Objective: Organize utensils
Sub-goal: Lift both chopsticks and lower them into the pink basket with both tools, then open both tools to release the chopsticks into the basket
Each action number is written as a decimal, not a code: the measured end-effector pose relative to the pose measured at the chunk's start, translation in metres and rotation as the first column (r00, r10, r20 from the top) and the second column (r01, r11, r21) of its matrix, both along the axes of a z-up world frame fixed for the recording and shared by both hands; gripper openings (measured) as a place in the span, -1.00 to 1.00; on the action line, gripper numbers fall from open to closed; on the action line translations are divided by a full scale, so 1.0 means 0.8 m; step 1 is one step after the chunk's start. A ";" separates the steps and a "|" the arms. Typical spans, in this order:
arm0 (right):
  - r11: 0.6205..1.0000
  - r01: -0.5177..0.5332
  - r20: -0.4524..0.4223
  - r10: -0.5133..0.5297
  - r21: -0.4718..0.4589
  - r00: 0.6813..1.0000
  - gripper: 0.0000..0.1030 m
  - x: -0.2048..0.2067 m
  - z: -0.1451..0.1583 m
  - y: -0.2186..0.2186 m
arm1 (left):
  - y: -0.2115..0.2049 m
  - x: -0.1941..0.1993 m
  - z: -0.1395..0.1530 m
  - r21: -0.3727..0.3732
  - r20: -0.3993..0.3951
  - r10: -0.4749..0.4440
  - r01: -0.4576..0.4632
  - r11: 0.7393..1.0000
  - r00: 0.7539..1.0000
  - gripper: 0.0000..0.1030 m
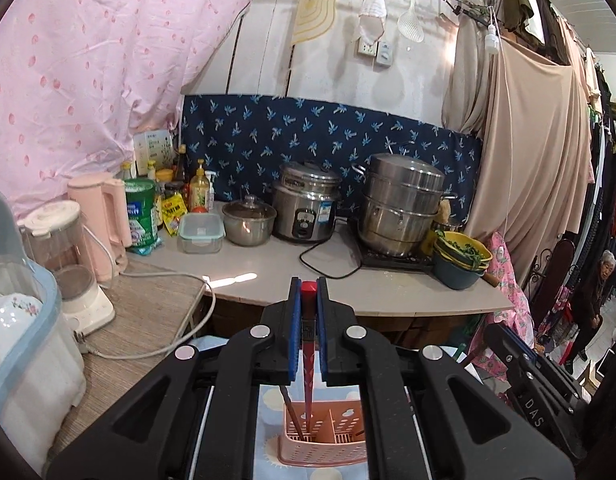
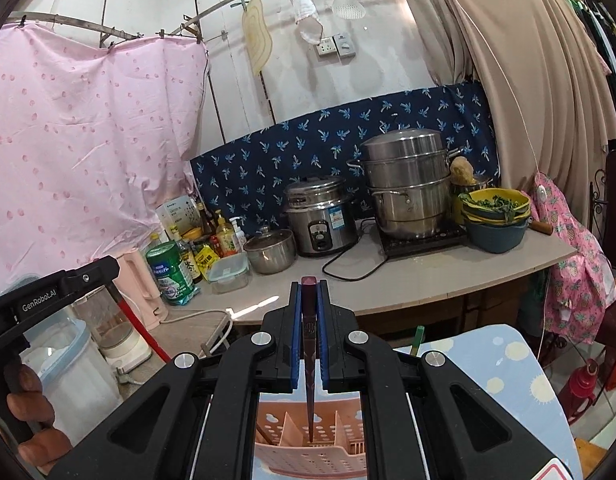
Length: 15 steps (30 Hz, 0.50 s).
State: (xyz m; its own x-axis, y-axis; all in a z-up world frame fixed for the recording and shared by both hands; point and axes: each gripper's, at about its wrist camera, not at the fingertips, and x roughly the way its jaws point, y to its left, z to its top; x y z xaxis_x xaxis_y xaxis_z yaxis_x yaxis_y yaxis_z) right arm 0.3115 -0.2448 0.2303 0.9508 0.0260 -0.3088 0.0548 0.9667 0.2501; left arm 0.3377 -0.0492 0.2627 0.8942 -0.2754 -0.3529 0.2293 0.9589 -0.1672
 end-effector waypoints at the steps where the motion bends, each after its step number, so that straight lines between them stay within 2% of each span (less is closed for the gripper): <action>1: 1.000 -0.003 -0.012 0.003 0.002 1.000 -0.86 0.003 -0.007 -0.001 | -0.001 0.005 -0.008 -0.001 -0.013 0.000 0.000 1.000 1.000 -0.87; 7: 1.000 -0.008 -0.069 0.009 0.003 0.998 -0.86 0.017 -0.039 -0.002 | -0.003 0.025 -0.049 0.004 -0.074 0.008 -0.007 1.000 0.997 -0.87; 15: 1.000 -0.014 -0.120 0.014 -0.001 0.993 -0.86 0.025 -0.064 0.000 | 0.000 0.039 -0.080 0.007 -0.135 0.015 -0.014 1.000 0.991 -0.86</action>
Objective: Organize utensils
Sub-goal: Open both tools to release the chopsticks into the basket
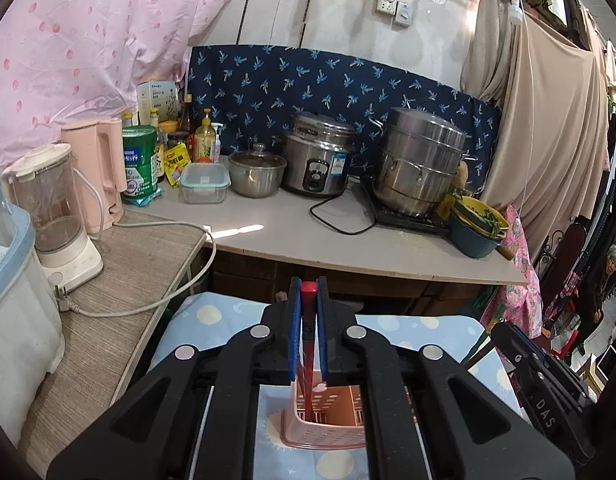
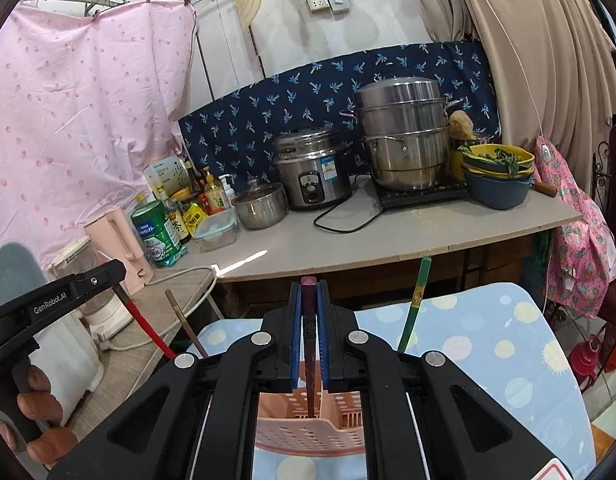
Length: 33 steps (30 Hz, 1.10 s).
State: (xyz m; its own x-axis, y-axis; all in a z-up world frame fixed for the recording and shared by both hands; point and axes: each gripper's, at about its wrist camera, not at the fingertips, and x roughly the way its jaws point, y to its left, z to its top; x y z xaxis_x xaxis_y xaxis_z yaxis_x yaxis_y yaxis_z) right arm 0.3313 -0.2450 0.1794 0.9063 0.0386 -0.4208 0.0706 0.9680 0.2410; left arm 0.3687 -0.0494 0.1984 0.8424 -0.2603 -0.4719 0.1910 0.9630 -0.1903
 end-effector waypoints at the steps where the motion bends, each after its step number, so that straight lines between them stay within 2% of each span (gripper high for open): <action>1: 1.000 -0.002 -0.005 0.002 -0.002 1.000 -0.86 0.001 -0.002 0.000 | 0.001 0.001 -0.003 -0.002 -0.006 0.000 0.000 1.000 1.000 -0.86; 4: 1.000 0.005 -0.007 -0.005 -0.011 1.000 -0.85 -0.001 -0.007 0.000 | 0.001 0.001 -0.009 -0.001 -0.013 0.003 -0.003 1.000 1.000 -0.86; 5: 1.000 0.009 -0.007 -0.009 -0.014 1.000 -0.73 -0.002 -0.008 -0.001 | 0.002 -0.001 -0.010 -0.001 -0.008 0.005 -0.005 1.000 1.000 -0.86; 7: 1.000 0.014 -0.005 -0.014 -0.008 1.000 -0.65 -0.005 -0.008 -0.003 | 0.003 -0.004 -0.012 0.004 -0.005 0.008 -0.008 1.000 1.000 -0.83; 9: 1.000 0.019 -0.002 -0.019 -0.002 1.000 -0.54 -0.006 -0.007 -0.005 | 0.004 -0.005 -0.013 0.004 -0.012 0.009 -0.009 1.000 1.000 -0.70; 17: 1.000 0.021 0.018 -0.021 0.008 1.000 -0.45 -0.029 0.000 -0.009 | 0.015 -0.021 -0.011 0.003 0.000 0.021 -0.021 1.000 1.000 -0.35; 25: 1.000 0.012 0.020 -0.012 -0.007 1.000 -0.44 -0.068 -0.003 -0.007 | 0.031 -0.051 -0.011 0.016 0.000 0.026 -0.026 1.000 1.000 -0.34; 33: 0.999 -0.007 -0.002 0.007 -0.049 1.000 -0.44 -0.125 -0.023 0.008 | 0.044 -0.098 -0.026 0.044 -0.016 0.020 -0.019 0.999 1.000 -0.31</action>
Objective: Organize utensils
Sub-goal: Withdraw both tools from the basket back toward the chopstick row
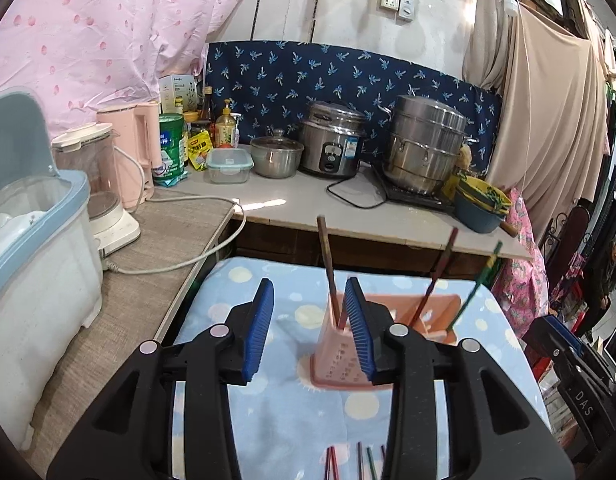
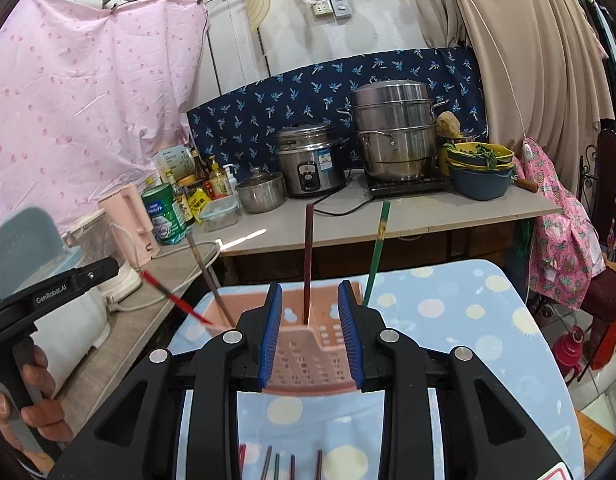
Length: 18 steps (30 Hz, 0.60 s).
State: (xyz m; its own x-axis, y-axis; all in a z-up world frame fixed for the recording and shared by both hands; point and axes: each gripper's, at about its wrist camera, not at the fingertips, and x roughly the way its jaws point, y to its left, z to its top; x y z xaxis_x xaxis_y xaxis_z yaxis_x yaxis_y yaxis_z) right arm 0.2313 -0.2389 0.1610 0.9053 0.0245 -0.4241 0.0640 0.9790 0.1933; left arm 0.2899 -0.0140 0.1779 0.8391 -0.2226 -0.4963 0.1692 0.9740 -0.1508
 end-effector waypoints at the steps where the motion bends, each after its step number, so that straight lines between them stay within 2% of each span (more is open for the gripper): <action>1: 1.000 -0.002 -0.005 0.002 -0.003 1.000 -0.44 -0.007 -0.004 0.002 | 0.002 -0.007 -0.005 0.005 -0.007 -0.004 0.004 1.000 1.000 -0.31; 6: 1.000 -0.013 -0.035 0.013 -0.007 0.999 -0.44 -0.047 -0.029 0.011 | 0.009 -0.043 -0.032 0.032 -0.032 -0.007 0.008 0.999 0.999 -0.31; 12: 0.998 -0.026 -0.105 0.020 -0.052 0.994 -0.44 -0.093 -0.074 0.030 | 0.014 -0.084 -0.075 0.083 -0.076 0.014 -0.008 0.997 0.997 -0.31; 18: 0.998 -0.037 -0.183 0.027 -0.053 0.983 -0.44 -0.131 -0.119 0.042 | 0.016 -0.122 -0.125 0.107 -0.155 0.005 0.011 0.994 0.988 -0.31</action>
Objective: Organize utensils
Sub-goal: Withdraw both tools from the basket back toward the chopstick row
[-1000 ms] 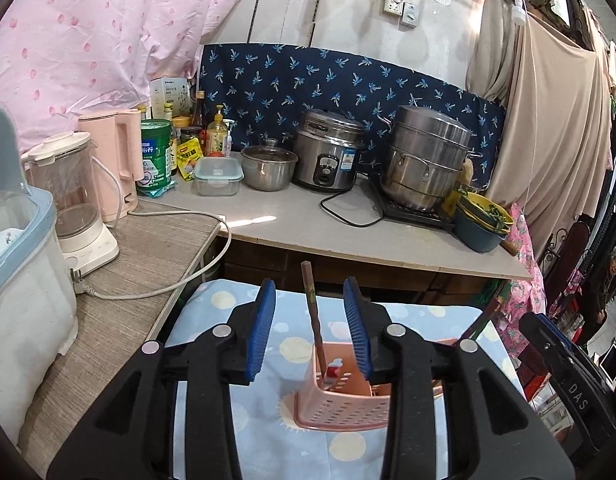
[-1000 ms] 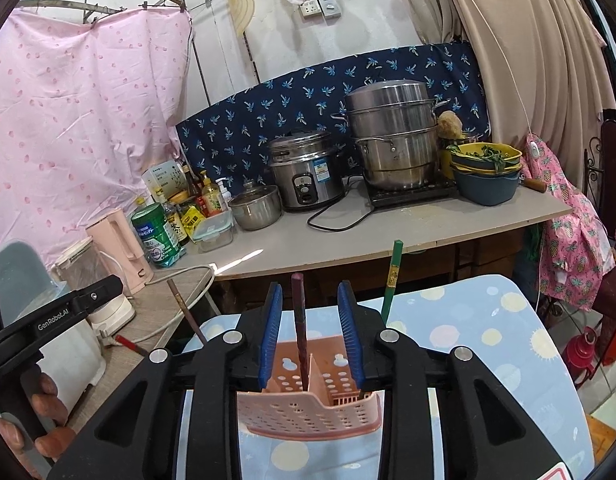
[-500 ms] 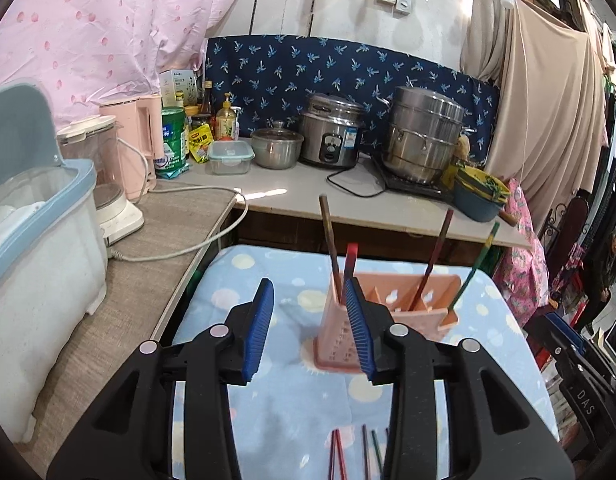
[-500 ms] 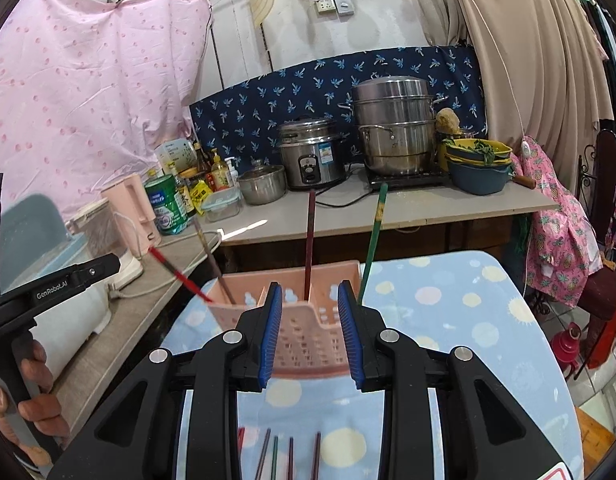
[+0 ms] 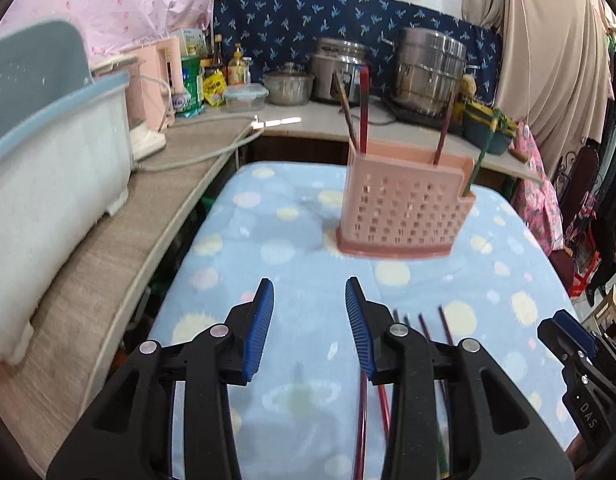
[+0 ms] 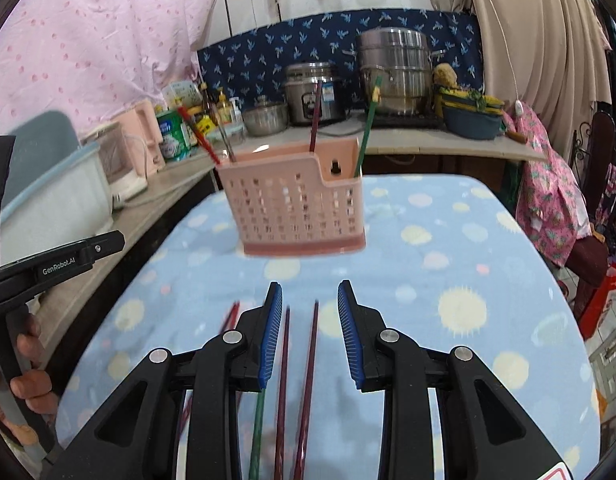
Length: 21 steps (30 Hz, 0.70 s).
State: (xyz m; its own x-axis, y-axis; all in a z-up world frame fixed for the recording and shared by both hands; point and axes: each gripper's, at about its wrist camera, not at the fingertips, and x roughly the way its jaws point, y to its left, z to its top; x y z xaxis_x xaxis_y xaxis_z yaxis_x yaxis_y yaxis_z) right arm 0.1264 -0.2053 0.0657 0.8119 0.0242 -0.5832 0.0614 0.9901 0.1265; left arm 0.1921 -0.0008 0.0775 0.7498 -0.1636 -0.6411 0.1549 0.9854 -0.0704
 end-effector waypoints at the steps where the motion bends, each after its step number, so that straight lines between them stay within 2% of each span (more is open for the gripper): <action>1: 1.000 0.001 -0.008 -0.001 0.001 1.000 -0.44 -0.005 -0.005 0.002 | 0.002 -0.005 -0.008 0.005 -0.009 0.000 0.000 1.000 1.000 -0.31; 11: 0.999 0.017 -0.114 -0.014 0.027 0.993 -0.44 -0.061 -0.073 0.008 | 0.002 -0.058 -0.071 0.022 -0.114 -0.030 0.032 0.999 0.993 -0.31; 21: 0.999 0.016 -0.160 -0.010 0.037 0.987 -0.44 -0.090 -0.104 0.018 | 0.000 -0.094 -0.106 0.022 -0.179 -0.054 0.059 0.998 0.982 -0.31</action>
State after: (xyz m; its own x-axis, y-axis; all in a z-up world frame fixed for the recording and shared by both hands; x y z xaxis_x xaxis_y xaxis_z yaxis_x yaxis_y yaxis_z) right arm 0.0546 -0.1908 -0.0173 0.7091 0.0392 -0.7041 0.0966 0.9836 0.1521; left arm 0.1167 -0.0009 -0.0074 0.6128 -0.1833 -0.7687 0.1981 0.9773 -0.0751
